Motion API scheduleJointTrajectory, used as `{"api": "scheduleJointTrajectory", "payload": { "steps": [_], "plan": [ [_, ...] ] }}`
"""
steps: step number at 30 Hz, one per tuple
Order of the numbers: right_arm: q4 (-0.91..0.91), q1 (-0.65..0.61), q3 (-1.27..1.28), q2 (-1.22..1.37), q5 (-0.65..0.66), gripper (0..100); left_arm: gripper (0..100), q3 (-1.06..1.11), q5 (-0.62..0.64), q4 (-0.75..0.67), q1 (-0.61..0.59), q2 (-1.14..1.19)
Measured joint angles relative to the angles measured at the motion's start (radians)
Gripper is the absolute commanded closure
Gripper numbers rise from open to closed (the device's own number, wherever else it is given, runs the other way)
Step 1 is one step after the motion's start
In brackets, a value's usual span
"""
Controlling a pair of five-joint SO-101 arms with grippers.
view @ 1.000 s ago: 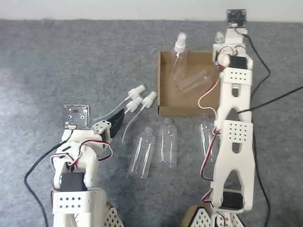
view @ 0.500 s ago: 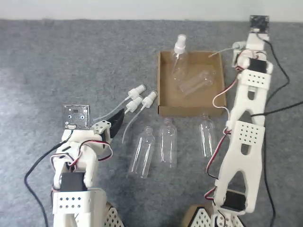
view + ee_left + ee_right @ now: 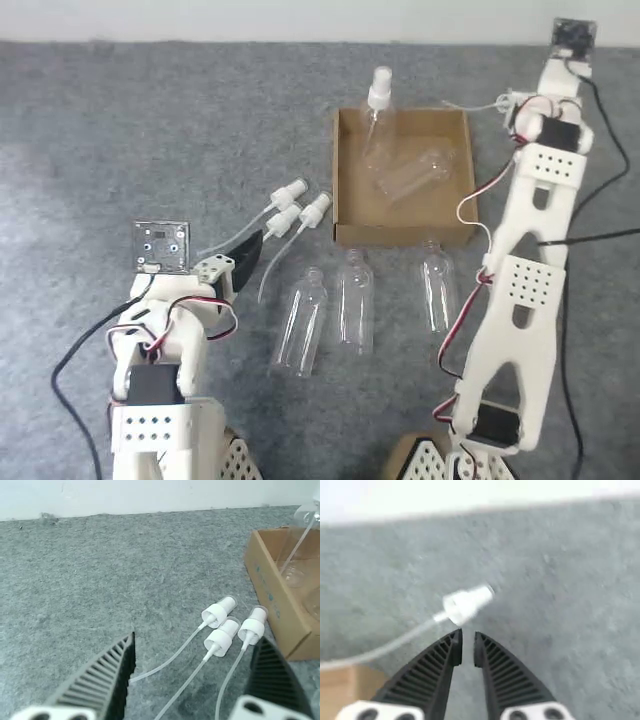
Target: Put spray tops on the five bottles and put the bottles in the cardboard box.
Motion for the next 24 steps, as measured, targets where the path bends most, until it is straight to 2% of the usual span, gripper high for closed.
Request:
{"api": "scheduleJointTrajectory", "payload": {
  "steps": [4,8,12,19,24],
  "plan": [
    [-0.141,-0.051,0.000,0.000,-0.032,75.5,66,0.000,0.000,0.000,0.003,0.000],
    [-0.333,-0.114,0.000,0.063,-0.038,80.2,66,0.000,0.000,0.000,0.002,0.000],
    [-0.445,-0.104,0.000,0.170,-0.017,86.8,66,0.000,0.000,0.000,0.003,0.000],
    [-0.457,-0.040,0.000,0.244,-0.017,88.7,66,0.000,0.000,0.000,0.003,0.000],
    [-0.345,0.035,0.000,0.244,-0.005,88.7,66,0.000,0.000,0.000,0.002,0.000]
  ]
}}
